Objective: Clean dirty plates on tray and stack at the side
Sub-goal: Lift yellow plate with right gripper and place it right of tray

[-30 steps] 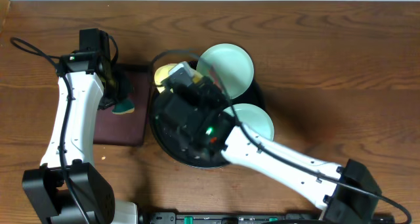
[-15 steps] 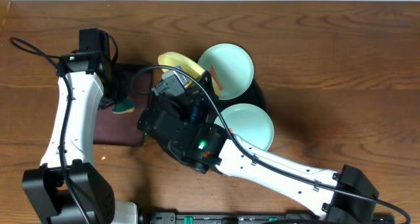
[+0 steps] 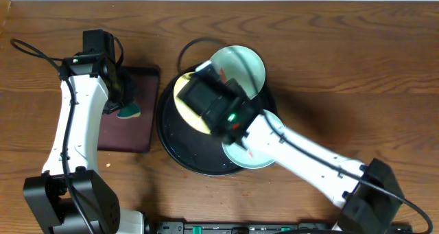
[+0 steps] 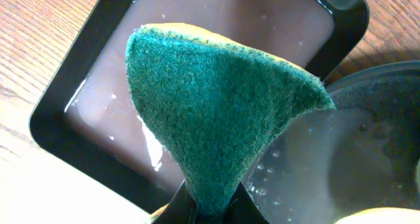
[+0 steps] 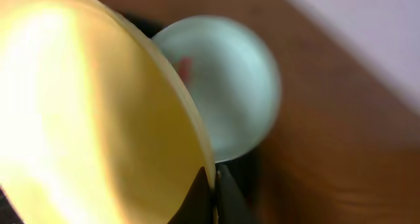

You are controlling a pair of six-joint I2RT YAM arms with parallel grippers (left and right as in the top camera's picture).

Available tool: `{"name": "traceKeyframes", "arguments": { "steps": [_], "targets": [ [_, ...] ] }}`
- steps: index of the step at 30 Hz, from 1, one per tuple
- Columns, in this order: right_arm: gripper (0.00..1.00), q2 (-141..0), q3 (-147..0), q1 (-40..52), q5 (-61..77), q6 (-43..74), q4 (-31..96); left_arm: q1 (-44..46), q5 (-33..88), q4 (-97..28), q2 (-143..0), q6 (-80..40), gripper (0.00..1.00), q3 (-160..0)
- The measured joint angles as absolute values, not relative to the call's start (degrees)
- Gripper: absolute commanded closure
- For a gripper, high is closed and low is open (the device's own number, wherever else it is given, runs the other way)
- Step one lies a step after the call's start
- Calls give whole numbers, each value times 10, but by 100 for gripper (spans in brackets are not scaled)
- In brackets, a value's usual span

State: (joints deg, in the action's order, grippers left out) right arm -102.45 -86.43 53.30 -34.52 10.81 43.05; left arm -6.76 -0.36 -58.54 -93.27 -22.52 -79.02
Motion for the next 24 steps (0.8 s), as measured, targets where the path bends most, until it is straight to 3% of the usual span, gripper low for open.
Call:
{"name": "traceKeyframes", "arguments": {
  "steps": [10,24],
  "targets": [
    [99,-961,-865,288,27,129,466,-68,-4,-585,-933,-225,93,-790],
    [99,-980,-842,-19,79,136,553,-68,-3,-585,-933,-225,93,-790]
  ]
}}
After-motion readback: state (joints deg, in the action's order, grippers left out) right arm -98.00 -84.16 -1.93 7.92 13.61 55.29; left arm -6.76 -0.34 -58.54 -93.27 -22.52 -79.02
